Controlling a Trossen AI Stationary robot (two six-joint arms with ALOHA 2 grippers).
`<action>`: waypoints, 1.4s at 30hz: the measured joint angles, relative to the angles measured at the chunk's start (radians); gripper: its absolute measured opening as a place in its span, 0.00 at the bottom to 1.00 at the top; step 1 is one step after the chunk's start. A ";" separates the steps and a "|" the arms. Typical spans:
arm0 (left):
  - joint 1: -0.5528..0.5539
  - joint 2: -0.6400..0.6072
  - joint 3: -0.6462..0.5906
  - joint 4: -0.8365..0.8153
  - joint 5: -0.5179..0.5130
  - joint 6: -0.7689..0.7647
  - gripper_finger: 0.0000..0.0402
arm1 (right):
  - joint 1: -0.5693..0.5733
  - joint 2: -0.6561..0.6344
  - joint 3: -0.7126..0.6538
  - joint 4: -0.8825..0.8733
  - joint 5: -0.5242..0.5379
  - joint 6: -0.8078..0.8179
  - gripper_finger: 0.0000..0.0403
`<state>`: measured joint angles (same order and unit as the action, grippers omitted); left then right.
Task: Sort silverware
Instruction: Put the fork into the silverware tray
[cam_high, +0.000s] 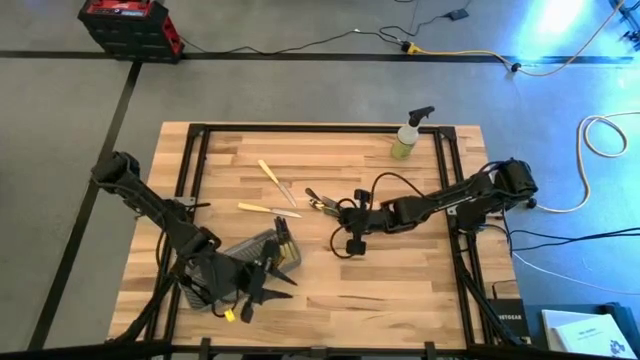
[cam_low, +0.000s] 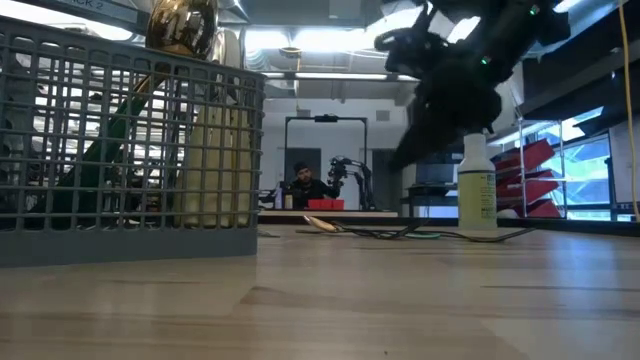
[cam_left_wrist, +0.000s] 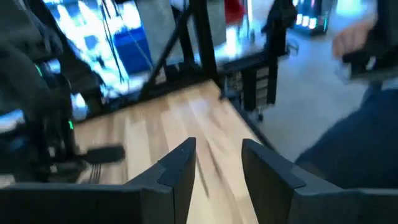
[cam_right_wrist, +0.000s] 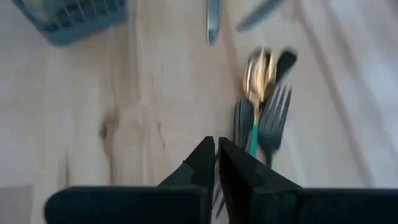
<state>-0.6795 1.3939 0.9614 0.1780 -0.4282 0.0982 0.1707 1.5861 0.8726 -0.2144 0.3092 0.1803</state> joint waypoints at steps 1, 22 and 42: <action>-0.005 -0.001 -0.010 0.029 0.001 0.007 0.29 | -0.010 0.000 0.000 -0.024 0.000 0.017 0.01; -0.054 0.001 -0.025 0.018 -0.003 -0.054 0.29 | 0.057 0.091 -0.001 -0.137 0.170 -0.506 0.38; -0.074 0.002 -0.024 0.013 -0.003 -0.028 0.29 | 0.085 0.205 0.000 -0.034 0.294 -0.580 0.39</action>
<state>-0.7540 1.3960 0.9371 0.1911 -0.4309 0.0702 0.2552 1.7915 0.8722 -0.2488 0.6032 -0.4001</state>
